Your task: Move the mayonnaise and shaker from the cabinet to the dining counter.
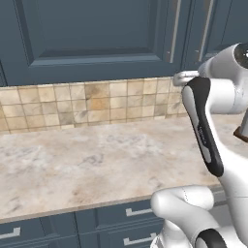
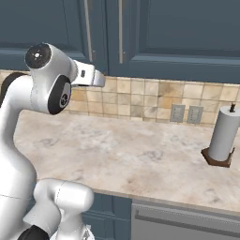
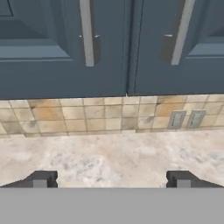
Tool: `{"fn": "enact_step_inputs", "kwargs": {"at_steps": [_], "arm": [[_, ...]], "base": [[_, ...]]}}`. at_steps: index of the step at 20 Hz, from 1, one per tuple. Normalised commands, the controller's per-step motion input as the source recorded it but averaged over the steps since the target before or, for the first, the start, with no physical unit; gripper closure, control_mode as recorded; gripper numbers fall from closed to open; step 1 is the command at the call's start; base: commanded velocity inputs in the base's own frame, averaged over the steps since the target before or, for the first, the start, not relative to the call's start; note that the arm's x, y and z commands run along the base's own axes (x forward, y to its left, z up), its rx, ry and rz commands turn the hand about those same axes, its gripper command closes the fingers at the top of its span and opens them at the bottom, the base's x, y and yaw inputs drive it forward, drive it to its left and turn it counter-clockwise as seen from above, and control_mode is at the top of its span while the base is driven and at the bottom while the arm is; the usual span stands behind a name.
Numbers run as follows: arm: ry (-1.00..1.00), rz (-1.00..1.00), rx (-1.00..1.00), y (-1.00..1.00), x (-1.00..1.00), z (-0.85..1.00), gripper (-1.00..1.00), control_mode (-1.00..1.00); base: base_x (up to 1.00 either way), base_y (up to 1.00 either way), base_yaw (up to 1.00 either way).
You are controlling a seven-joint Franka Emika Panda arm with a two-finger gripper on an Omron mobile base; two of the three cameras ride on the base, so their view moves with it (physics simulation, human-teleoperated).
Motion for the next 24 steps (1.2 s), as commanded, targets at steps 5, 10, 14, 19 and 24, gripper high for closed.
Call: {"fn": "enact_step_inputs", "kwargs": {"at_steps": [5,10,14,19,24], "arm": [[-0.17,-0.02,0.00,-0.38,-0.02,0.64,-1.00,-1.00],[-0.06,0.00,0.00,-0.44,-0.01,0.58,-1.00,-1.00],[0.00,0.00,0.00,-0.41,0.00,0.34,-1.00,-1.00],[0.00,0.00,0.01,-0.31,0.08,0.08,-1.00,-1.00],[0.00,0.00,0.05,-0.08,0.24,0.00,-1.00,-1.00]], "base": [[0.00,0.00,0.00],[0.00,0.00,0.00],[0.00,0.00,0.00],[0.00,0.00,0.00],[0.00,0.00,0.00]]}}
